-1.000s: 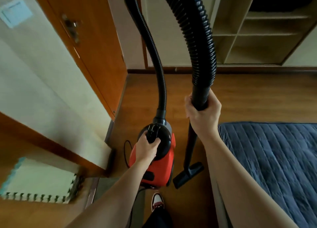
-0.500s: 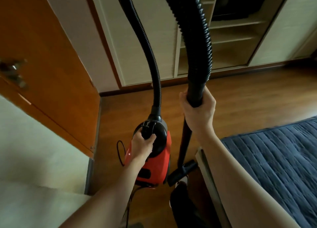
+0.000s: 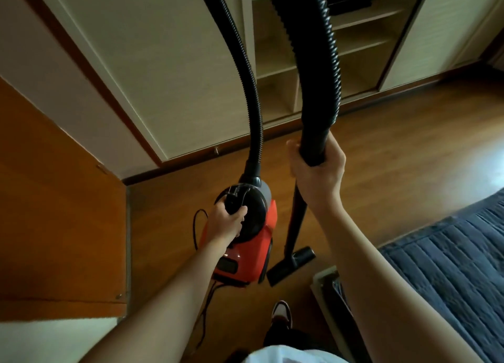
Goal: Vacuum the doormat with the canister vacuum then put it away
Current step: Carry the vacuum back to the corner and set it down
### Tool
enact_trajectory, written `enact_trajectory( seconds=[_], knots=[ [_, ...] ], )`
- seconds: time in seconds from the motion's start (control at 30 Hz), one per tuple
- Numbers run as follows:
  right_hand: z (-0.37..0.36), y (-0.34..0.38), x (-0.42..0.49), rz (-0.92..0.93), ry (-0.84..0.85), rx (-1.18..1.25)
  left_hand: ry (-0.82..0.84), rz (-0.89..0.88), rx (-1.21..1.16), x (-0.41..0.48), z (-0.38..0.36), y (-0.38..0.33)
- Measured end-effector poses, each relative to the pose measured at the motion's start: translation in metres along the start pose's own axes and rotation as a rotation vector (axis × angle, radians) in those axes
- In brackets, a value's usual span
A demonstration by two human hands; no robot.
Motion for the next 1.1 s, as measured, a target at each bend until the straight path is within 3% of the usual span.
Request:
enact_trajectory(
  seconds=[0.33, 0.57, 0.73, 1.1],
  knots=[
    [-0.023, -0.054, 0.135, 0.016, -0.114, -0.05, 0.14, -0.074, 0.032, 0.145, -0.081, -0.075],
    [-0.048, -0.108, 0.224, 0.032, -0.263, -0.165, 0.221, 0.002, 0.027, 0.275, -0.151, -0.11],
    [-0.061, -0.154, 0.29, -0.063, -0.366, -0.272, 0.34, -0.027, 0.103, 0.354, -0.206, -0.134],
    [-0.016, -0.202, 0.407, -0.028, -0.615, -0.359, 0.614, -0.135, 0.239, 0.454, -0.351, -0.206]
  ],
)
Point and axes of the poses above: each hand's wrist, its own x-axis towards the middle knuckle, its own z-axis out of the back of the hand, y = z × x, the point moved 7 cm from there along x, towards the middle knuckle, and after that the axes turned 15 degrees about -x, right-handed, at the moved point
